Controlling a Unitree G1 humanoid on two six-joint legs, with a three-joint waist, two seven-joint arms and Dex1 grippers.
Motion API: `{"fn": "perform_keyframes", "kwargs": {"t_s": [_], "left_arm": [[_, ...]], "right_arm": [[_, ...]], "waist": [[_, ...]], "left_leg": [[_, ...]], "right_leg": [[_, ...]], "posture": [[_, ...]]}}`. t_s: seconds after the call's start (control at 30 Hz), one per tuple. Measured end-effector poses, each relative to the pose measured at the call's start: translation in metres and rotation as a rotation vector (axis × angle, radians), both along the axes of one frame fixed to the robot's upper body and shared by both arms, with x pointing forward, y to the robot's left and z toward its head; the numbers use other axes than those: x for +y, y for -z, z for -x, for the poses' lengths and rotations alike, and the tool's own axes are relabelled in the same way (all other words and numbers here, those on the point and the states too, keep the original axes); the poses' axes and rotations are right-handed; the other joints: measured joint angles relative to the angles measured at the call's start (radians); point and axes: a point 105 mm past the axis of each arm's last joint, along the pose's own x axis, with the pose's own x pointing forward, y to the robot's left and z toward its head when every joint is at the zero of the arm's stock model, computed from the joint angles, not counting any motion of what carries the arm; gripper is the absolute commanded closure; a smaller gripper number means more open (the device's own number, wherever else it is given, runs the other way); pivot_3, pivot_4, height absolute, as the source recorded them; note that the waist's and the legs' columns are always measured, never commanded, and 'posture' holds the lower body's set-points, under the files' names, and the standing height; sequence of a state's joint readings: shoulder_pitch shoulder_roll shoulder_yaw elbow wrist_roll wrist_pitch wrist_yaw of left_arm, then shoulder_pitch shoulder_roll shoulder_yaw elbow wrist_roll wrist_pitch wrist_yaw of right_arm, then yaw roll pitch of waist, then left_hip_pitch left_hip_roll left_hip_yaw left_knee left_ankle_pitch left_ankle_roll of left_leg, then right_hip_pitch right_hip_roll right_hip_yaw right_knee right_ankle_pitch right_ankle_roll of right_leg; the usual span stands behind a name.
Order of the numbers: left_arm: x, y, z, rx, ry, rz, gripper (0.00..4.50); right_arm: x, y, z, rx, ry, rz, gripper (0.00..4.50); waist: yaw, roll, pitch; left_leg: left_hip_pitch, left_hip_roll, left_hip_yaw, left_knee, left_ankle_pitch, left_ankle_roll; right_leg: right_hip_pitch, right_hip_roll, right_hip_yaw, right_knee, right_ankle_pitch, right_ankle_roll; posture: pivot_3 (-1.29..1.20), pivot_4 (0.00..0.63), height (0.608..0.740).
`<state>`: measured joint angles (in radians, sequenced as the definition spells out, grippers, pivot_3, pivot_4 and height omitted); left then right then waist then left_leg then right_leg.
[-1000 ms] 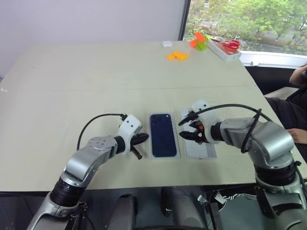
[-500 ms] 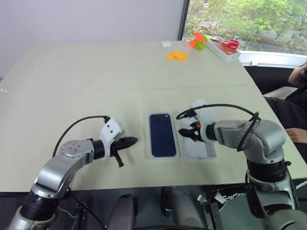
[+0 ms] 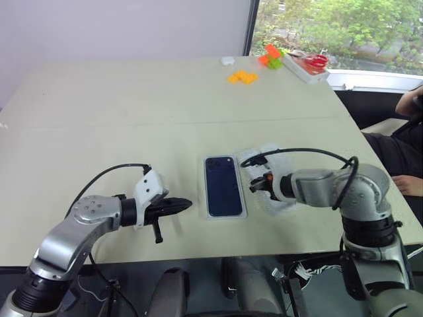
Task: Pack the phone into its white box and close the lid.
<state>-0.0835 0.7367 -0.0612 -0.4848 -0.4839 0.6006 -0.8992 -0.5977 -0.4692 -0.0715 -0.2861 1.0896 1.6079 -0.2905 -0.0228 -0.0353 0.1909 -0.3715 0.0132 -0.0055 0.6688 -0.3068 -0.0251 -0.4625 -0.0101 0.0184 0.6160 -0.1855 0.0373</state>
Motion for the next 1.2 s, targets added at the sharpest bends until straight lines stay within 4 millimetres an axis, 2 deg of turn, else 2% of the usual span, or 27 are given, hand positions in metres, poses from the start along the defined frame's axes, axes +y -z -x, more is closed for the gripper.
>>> {"fn": "perform_keyframes", "kwargs": {"t_s": [0.1, 0.17, 0.23, 0.33, 0.43, 0.53, 0.6, 0.73, 0.83, 0.93, 1.13, 1.2], "left_arm": [[0.004, -0.002, -0.002, -0.006, -0.021, 0.004, 4.50], [0.011, -0.006, -0.006, -0.022, -0.056, 0.012, 4.50], [0.024, -0.011, -0.013, -0.037, -0.118, 0.022, 4.50], [0.048, -0.010, -0.026, -0.033, -0.232, 0.024, 4.50], [0.070, -0.008, -0.039, -0.025, -0.336, 0.024, 4.50], [0.074, -0.014, -0.047, -0.060, -0.355, 0.025, 4.50], [0.076, -0.016, -0.050, -0.074, -0.363, 0.020, 4.50], [0.079, -0.012, -0.052, -0.066, -0.385, 0.018, 4.50], [0.078, -0.011, -0.053, -0.066, -0.395, 0.027, 4.50], [0.078, -0.009, -0.052, -0.063, -0.402, 0.029, 4.50], [0.074, -0.010, -0.052, -0.073, -0.398, 0.023, 4.50], [0.073, -0.009, -0.052, -0.072, -0.398, 0.027, 4.50]], "right_arm": [[-0.004, -0.016, -0.006, -0.028, 0.036, -0.054, 4.45], [-0.004, -0.033, -0.009, -0.067, 0.035, -0.105, 4.45], [0.005, -0.059, -0.008, -0.118, -0.011, -0.249, 4.45], [0.032, -0.088, 0.009, -0.132, -0.141, -0.522, 4.45], [0.070, -0.098, 0.024, -0.055, -0.230, -0.776, 4.45], [0.107, -0.093, 0.032, 0.061, -0.239, -0.942, 4.45], [0.124, -0.090, 0.032, 0.135, -0.200, -1.021, 4.45], [0.142, -0.085, 0.024, 0.261, -0.084, -1.128, 4.45], [0.151, -0.072, 0.018, 0.364, -0.001, -1.137, 4.45], [0.153, -0.054, 0.013, 0.449, 0.094, -1.127, 4.45], [0.151, -0.039, 0.010, 0.516, 0.166, -1.082, 4.45], [0.150, -0.039, 0.010, 0.519, 0.172, -1.079, 3.90]], "waist": [[0.000, 0.000, 0.000], [0.000, 0.000, 0.000], [0.000, 0.000, 0.000], [-0.001, 0.000, 0.000], [-0.011, 0.000, 0.000], [-0.020, 0.000, 0.000], [-0.022, 0.000, 0.000], [-0.021, 0.000, -0.001], [-0.021, 0.001, -0.001], [-0.021, 0.001, 0.000], [-0.022, 0.001, -0.001], [-0.022, 0.001, -0.001]], "left_leg": [[0.000, 0.001, 0.000, 0.000, 0.000, 0.000], [0.000, 0.001, 0.000, 0.000, 0.000, 0.000], [0.000, 0.002, -0.001, 0.000, 0.000, 0.000], [0.000, 0.003, -0.001, -0.001, 0.000, 0.001], [0.000, 0.003, -0.001, -0.001, 0.000, 0.001], [0.000, 0.004, -0.001, -0.001, 0.000, 0.001], [0.000, 0.004, 0.000, -0.001, 0.000, 0.001], [0.000, 0.004, 0.000, 0.000, 0.000, 0.001], [-0.001, 0.004, 0.000, 0.000, 0.000, 0.001], [-0.001, 0.004, 0.000, 0.000, 0.000, 0.001], [0.000, 0.005, -0.001, 0.000, 0.000, 0.001], [0.000, 0.005, -0.001, 0.000, 0.000, 0.001]], "right_leg": [[0.000, 0.001, 0.000, 0.000, 0.000, 0.000], [-0.001, 0.001, 0.000, 0.000, 0.000, 0.000], [-0.001, 0.001, 0.000, 0.000, 0.000, 0.000], [0.000, 0.002, 0.000, 0.000, 0.000, 0.000], [0.000, 0.002, 0.000, 0.000, 0.000, 0.001], [0.000, 0.001, 0.000, 0.001, 0.001, 0.000], [-0.001, 0.000, 0.001, 0.001, 0.001, -0.001], [-0.005, -0.001, 0.001, 0.001, 0.004, -0.002], [-0.005, -0.002, 0.000, 0.001, 0.004, -0.002], [-0.005, -0.002, 0.000, 0.000, 0.004, -0.002], [-0.005, -0.001, 0.000, 0.001, 0.004, -0.002], [-0.005, -0.001, 0.000, 0.001, 0.003, -0.001]], "posture": [[0.00, 0.150, 0.727], [0.00, 0.150, 0.727], [0.00, 0.150, 0.727], [0.00, 0.150, 0.727], [0.00, 0.150, 0.727], [0.00, 0.150, 0.727], [0.00, 0.150, 0.727], [0.00, 0.150, 0.727], [0.00, 0.150, 0.727], [0.00, 0.150, 0.727], [0.00, 0.150, 0.727], [0.00, 0.150, 0.727]]}}
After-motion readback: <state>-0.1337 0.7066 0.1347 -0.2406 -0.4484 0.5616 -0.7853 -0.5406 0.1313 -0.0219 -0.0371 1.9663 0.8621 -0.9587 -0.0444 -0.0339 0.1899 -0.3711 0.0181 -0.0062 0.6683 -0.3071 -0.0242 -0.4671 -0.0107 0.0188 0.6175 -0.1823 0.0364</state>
